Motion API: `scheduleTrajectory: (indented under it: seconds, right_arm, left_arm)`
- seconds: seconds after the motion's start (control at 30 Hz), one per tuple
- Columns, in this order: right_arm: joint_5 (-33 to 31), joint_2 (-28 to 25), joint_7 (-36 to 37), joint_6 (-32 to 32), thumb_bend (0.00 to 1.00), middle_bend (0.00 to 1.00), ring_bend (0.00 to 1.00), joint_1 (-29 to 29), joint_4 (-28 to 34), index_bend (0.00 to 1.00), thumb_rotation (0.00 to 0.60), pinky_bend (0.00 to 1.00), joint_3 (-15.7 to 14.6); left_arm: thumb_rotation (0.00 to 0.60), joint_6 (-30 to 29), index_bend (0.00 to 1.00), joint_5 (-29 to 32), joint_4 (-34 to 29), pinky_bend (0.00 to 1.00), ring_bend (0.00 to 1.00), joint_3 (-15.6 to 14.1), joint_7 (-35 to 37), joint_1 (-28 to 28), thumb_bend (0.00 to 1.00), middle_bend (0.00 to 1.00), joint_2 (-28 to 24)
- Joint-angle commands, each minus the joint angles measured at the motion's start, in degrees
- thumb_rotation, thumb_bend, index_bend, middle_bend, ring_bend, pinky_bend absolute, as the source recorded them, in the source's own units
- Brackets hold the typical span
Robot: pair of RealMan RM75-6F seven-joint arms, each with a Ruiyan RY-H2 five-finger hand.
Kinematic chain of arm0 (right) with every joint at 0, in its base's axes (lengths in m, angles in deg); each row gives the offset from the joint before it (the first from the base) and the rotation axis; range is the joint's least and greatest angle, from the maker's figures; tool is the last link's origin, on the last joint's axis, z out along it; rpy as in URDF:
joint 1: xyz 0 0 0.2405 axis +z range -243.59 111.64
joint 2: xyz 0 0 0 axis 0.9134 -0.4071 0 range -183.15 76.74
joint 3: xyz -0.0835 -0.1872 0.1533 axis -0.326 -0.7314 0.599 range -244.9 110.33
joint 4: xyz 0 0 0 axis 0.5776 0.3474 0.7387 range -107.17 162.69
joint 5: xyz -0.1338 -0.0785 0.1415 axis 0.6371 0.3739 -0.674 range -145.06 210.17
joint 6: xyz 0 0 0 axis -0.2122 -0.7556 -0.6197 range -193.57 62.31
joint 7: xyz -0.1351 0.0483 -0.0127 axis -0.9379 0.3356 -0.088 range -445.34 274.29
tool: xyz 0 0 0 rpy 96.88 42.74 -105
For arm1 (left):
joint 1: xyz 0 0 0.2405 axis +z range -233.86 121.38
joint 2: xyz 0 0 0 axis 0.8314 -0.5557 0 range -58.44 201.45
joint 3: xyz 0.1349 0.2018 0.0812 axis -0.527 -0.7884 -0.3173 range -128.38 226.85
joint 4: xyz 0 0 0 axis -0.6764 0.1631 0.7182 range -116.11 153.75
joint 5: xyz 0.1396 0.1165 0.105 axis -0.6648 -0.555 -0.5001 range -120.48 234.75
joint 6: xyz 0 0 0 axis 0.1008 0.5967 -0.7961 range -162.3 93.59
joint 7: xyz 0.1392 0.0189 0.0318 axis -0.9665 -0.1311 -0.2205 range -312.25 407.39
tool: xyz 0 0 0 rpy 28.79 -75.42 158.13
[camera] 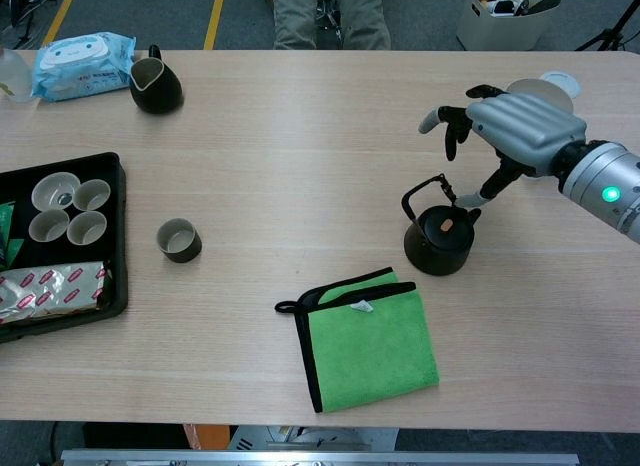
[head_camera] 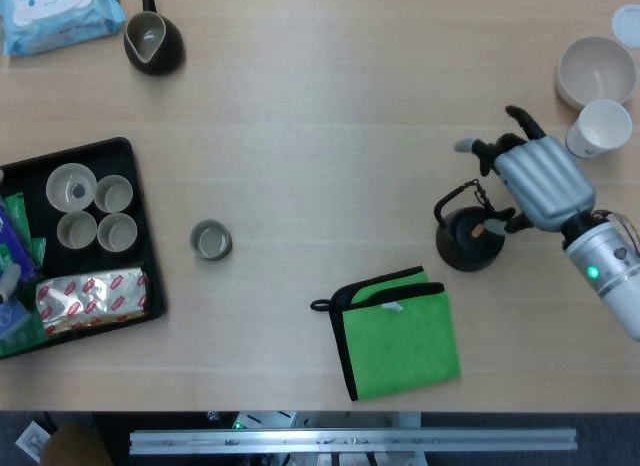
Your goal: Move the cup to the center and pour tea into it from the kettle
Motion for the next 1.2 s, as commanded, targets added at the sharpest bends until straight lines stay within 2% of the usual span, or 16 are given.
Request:
scheduleTrajectory:
  seconds: [0.03, 0.37, 0.93, 1.2]
  right_arm:
    - [-0.1, 0.4, 0.8, -0.9, 0.0, 0.47, 0.33, 0.5, -0.5, 0.24, 0.6, 0.0, -0.5]
    - [-0.6, 2.5, 2.8, -3.8, 0.0, 0.37, 0.23, 3.3, 0.3, 0.24, 0.6, 0.0, -0.1]
    - [-8.0, 4.1, -3.6, -6.6, 0.0, 0.37, 0.22, 7.1, -1.1, 0.22, 0.59, 0.0, -1.8]
    - [-6.9, 3.7, -3.3, -6.2, 0.0, 0.37, 0.22, 7.3, 0.3, 0.22, 0.59, 0.0, -3.3]
  left_arm:
    - [0.6, 0.0, 0.05, 0.1, 0.0, 0.02, 0.02, 0.0, -0.1, 0.0, 0.28, 0.03, 0.0]
    - [0.6, 0.2, 0.05, 0.6, 0.2, 0.02, 0.02, 0.1, 0.1, 0.0, 0.28, 0.03, -0.2]
    - [0.6, 0.8, 0.05, 1.0, 0.8, 0.02, 0.02, -0.2, 0.5, 0.0, 0.28, 0.03, -0.3]
    - [0.6, 0.6, 0.05, 1.1, 0.9, 0.02, 0.02, -0.3, 0.6, 0.2, 0.28, 0.03, -0.5]
